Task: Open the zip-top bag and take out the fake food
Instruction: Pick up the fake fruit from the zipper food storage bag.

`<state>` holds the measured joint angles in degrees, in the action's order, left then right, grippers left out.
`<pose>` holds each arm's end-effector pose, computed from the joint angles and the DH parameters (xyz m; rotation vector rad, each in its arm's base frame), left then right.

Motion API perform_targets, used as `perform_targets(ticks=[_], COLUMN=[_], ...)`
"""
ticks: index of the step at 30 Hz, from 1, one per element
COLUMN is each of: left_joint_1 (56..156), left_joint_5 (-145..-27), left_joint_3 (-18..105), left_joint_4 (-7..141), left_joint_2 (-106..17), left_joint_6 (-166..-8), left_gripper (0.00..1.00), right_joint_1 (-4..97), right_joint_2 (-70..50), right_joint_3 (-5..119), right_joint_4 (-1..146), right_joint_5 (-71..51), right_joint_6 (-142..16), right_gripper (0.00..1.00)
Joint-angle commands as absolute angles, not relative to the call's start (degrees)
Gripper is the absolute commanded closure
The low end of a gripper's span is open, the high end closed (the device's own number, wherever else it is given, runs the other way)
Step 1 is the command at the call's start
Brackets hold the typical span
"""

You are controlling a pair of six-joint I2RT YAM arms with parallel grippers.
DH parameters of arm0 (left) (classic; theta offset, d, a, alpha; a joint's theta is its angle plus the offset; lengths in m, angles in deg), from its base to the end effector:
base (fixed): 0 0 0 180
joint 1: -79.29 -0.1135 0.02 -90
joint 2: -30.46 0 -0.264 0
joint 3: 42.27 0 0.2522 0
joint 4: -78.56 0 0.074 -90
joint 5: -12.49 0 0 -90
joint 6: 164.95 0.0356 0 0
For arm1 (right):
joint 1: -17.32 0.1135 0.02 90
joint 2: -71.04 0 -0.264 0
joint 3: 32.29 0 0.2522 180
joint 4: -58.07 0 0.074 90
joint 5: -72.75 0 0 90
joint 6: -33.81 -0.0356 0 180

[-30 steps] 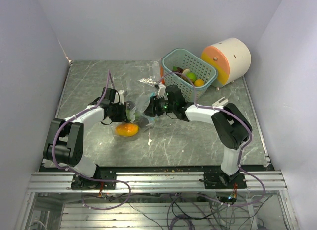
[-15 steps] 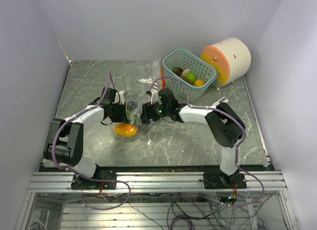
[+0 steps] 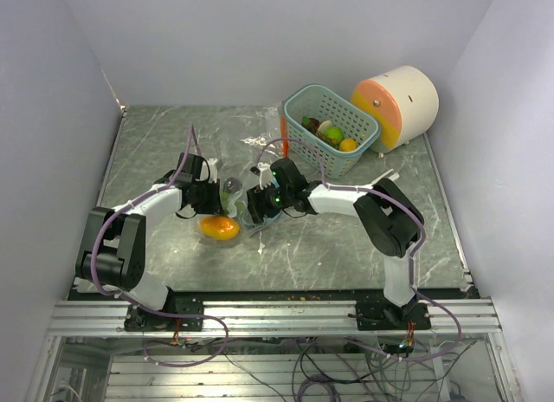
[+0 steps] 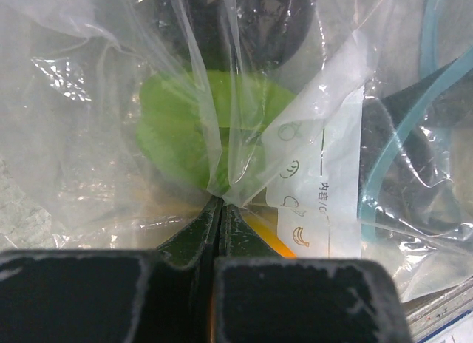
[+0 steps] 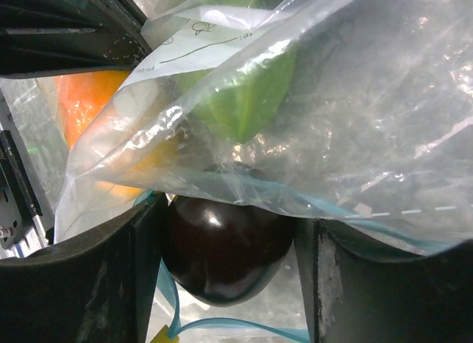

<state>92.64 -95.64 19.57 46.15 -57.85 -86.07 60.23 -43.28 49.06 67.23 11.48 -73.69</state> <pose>0.2832 -0.0786 0.1727 0.1675 2.6190 -0.5635 0.2948 0.2974 0.1462 -0.8078 2.3208 1.0857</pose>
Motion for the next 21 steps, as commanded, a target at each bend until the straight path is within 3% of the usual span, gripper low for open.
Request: perform_targets(ticks=[1, 8, 21], left_joint_1=[93.0, 93.0, 93.0], left_joint_5=[-95.13, -95.0, -95.37], left_joint_3=[20.79, 20.71, 20.81], left_joint_4=[45.51, 45.38, 45.42], left_joint_2=[-58.62, -58.48, -58.86], left_joint_6=[-85.32, -85.32, -85.23], left_gripper=[0.93, 0.93, 0.93], right_joint_1=[60.76, 59.99, 47.28], right_joint_2=[-43.61, -41.14, -28.79], right_joint_3=[49.12, 49.14, 54.27], right_joint_4=[71.22, 74.46, 81.41], right_joint_5=[11.95, 7.98, 2.98], right_joint_6=[-70.65, -71.19, -69.71], right_gripper=[0.45, 0.72, 0.74])
